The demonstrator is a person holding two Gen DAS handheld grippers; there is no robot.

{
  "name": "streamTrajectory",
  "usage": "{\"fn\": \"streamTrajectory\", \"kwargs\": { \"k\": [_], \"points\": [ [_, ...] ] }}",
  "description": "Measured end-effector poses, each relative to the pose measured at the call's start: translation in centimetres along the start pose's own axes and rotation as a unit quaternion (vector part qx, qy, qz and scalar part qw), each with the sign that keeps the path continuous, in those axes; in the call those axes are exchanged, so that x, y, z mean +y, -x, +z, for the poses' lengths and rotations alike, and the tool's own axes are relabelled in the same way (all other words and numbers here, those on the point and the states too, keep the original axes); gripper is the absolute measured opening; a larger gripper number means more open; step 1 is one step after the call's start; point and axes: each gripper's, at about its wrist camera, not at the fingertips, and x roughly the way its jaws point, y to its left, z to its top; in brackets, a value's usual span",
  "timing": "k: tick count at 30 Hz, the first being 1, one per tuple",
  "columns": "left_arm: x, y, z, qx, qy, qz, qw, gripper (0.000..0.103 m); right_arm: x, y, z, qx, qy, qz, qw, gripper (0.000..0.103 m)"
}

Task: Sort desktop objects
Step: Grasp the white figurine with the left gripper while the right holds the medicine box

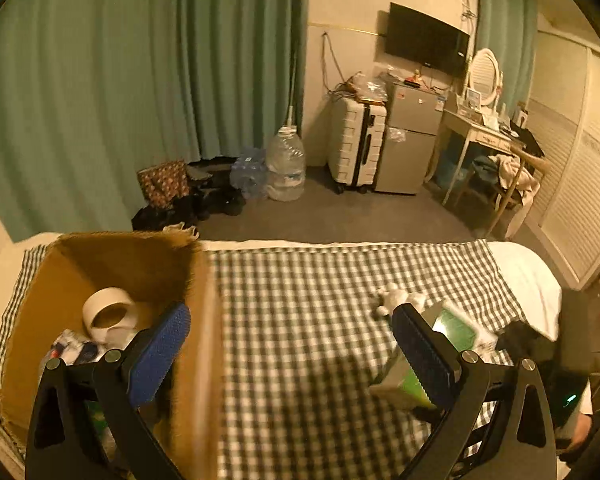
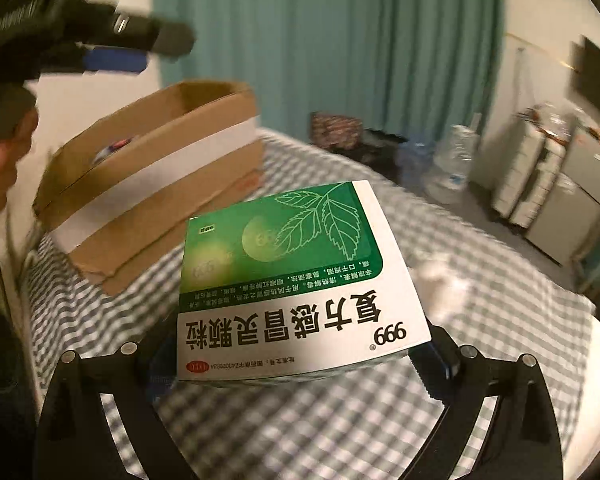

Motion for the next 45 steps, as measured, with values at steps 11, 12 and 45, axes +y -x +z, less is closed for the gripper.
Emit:
{"fn": "streamTrajectory", "kwargs": {
  "k": [11, 12, 45],
  "points": [
    [-8.5, -6.9, -0.2, 0.006, -0.048, -0.028, 0.9984, 0.103, -8.9, 6.0, -1.7, -0.068, -0.063, -0.128, 0.987, 0.096],
    [-9.2, -7.8, -0.2, 0.012, -0.049, -0.030, 0.9983, 0.103, -9.8, 6.4, -1.9, -0.074, -0.068, -0.133, 0.986, 0.096],
    [-16.0, -19.6, -4.1, 0.112, -0.075, -0.032, 0.9904, 0.075, -18.8, 7.0, -5.7, -0.084, -0.157, -0.139, 0.974, 0.097]
  ]
}}
